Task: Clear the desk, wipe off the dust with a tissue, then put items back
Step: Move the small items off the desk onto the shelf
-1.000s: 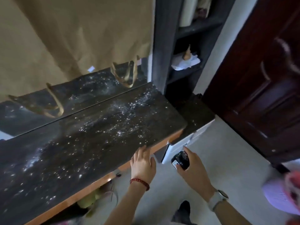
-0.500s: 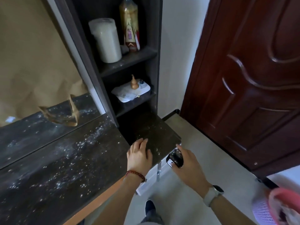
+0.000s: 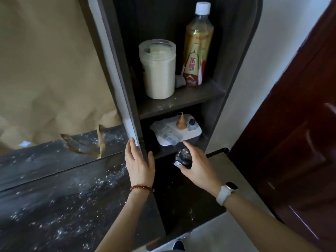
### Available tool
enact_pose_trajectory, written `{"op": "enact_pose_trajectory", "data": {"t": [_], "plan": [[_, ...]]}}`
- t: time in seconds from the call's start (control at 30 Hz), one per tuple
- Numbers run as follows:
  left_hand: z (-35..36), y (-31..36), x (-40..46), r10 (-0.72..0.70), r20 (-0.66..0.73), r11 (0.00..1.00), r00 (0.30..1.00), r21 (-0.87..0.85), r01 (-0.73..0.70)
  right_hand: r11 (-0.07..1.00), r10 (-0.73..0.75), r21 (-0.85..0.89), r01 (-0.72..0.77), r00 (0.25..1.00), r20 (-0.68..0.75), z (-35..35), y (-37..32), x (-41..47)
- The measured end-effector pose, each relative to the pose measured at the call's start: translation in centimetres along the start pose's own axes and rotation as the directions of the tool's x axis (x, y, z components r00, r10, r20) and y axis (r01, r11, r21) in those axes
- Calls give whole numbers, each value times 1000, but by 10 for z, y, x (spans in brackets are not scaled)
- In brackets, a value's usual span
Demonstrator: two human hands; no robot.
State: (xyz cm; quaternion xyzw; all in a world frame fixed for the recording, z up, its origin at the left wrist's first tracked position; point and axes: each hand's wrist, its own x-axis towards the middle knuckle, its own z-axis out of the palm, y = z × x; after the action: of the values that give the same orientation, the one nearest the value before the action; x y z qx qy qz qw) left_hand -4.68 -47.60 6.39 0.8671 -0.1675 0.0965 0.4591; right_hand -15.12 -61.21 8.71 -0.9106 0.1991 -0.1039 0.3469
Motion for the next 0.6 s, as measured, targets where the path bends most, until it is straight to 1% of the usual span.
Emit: {"op": "enact_pose_trajectory", "data": {"t": [0.13,0.3,0.37,0.43,0.6], "plan": [[1,-3,28,-15,57,1000,998,-26,16,992,-123,-22,125,990,73,11,-11,45],[4,-5,36,-48,13,998,999,-26,49,968,-221,-95,233,968,120,25,-16,71],[7,-7,36,-55,0,998,999,-40,55,947,-257,-165,276,958,126,31,-14,80],[8,-7,35,-61,-20,997,998,-49,60,931,-262,-230,283,958,120,35,-11,90],[8,-7,34,-55,-37,998,998,-41,53,916,-272,-278,289,957,97,34,-4,107]]}}
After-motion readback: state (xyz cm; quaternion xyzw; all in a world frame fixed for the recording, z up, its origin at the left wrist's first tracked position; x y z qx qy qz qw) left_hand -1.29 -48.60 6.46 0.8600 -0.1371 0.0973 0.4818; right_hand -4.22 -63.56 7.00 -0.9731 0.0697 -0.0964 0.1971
